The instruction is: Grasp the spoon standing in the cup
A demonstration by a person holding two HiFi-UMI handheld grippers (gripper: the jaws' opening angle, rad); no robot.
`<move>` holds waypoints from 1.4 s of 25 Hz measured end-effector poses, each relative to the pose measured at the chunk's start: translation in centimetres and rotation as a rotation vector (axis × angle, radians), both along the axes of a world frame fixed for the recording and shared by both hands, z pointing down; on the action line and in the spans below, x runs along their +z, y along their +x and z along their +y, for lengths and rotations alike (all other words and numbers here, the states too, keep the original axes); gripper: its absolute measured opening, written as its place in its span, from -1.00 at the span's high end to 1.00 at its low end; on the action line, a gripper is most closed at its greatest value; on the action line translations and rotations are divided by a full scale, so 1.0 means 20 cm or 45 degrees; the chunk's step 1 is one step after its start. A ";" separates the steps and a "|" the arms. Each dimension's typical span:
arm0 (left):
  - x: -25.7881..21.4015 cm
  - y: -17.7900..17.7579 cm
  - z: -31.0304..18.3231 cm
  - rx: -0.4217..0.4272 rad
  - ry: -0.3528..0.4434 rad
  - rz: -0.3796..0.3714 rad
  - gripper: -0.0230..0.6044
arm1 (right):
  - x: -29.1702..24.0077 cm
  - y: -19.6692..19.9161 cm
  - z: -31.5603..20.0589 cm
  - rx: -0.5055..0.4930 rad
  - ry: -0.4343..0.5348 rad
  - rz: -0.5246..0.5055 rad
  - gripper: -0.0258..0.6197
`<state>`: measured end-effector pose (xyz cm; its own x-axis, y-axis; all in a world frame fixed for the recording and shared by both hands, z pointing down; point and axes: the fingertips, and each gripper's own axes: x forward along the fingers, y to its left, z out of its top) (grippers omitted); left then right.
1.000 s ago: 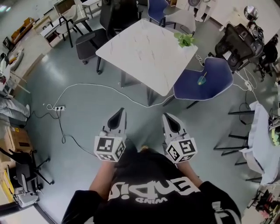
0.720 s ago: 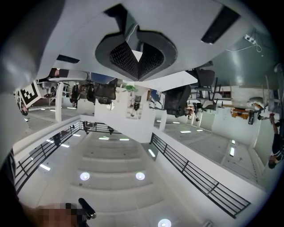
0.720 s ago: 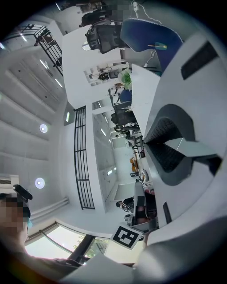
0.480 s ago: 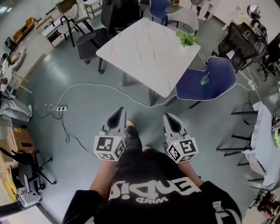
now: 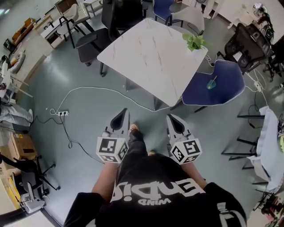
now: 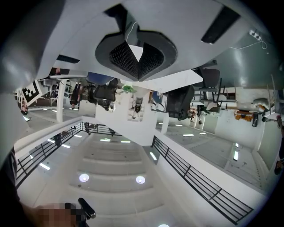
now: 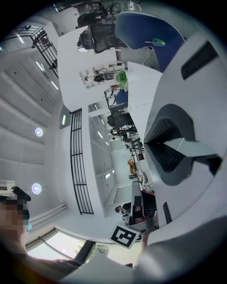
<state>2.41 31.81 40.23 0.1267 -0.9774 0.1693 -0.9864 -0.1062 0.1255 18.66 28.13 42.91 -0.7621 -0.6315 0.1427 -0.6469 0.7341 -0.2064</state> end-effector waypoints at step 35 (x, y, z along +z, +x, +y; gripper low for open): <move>-0.09 -0.65 -1.31 0.316 -0.004 0.045 0.88 | -0.10 -0.62 -1.15 0.302 -0.012 0.067 0.88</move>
